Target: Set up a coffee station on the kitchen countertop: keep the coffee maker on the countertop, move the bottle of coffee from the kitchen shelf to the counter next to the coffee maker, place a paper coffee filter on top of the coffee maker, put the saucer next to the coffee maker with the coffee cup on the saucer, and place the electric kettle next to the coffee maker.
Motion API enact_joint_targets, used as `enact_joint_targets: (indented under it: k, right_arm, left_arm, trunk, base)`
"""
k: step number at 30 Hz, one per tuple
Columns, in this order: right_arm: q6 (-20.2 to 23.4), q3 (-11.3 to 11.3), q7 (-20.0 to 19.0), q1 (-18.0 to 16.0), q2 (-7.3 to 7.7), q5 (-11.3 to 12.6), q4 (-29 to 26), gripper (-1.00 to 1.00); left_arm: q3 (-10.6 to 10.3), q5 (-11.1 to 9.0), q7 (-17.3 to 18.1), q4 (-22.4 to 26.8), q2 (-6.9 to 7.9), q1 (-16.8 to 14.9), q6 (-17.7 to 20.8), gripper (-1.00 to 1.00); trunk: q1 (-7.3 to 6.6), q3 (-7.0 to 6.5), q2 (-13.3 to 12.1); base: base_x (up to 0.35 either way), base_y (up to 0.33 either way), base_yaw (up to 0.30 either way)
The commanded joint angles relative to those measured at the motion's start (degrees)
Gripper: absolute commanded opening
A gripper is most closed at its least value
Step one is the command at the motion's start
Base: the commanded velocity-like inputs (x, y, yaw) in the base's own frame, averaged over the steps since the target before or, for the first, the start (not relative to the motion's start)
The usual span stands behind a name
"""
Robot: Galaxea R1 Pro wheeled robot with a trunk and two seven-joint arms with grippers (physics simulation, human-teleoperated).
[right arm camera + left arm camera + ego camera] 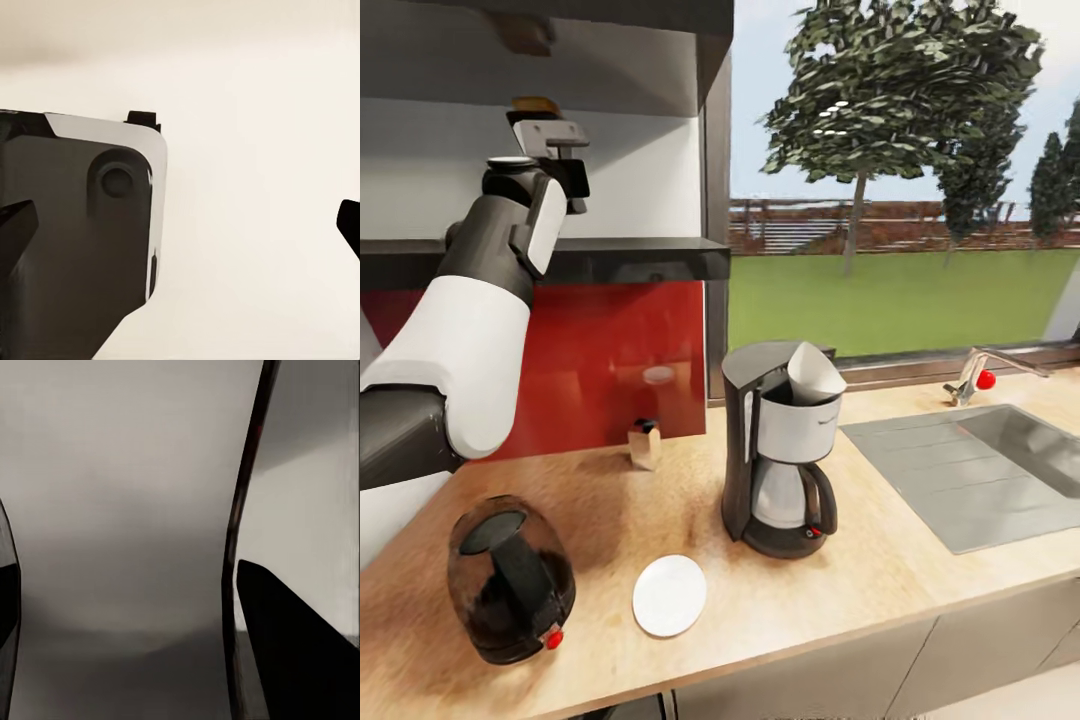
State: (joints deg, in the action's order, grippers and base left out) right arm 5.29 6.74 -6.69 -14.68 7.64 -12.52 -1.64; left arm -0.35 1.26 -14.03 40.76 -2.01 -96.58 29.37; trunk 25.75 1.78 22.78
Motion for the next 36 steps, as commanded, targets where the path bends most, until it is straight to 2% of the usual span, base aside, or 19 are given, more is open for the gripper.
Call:
enact_joint_targets:
  k: [1,11,36]
  right_arm:
    - [0.3,0.5,-0.2,0.0,0.00,-0.6,-0.1,1.00]
    - [0.3,0.5,-0.2,0.0,0.00,-0.6,-0.1,1.00]
    - [0.3,0.6,-0.2,0.0,0.00,-0.6,-0.1,1.00]
  left_arm:
    - [0.0,0.2,-0.1,0.1,0.00,-0.1,0.3,-1.00]
    - [0.0,0.2,-0.1,0.1,-0.08,0.0,0.3,-1.00]
    - [-0.1,0.2,-0.2,0.1,-0.18,0.0,0.3,-1.00]
  trunk:
    - [0.04,0.14,0.1]
    - [0.04,0.14,0.1]
    - [0.04,0.14,0.1]
  base:
    - [0.000,0.000,-0.264]
    - [0.000,-0.044,-0.264]
    - [0.000,-0.268,-0.264]
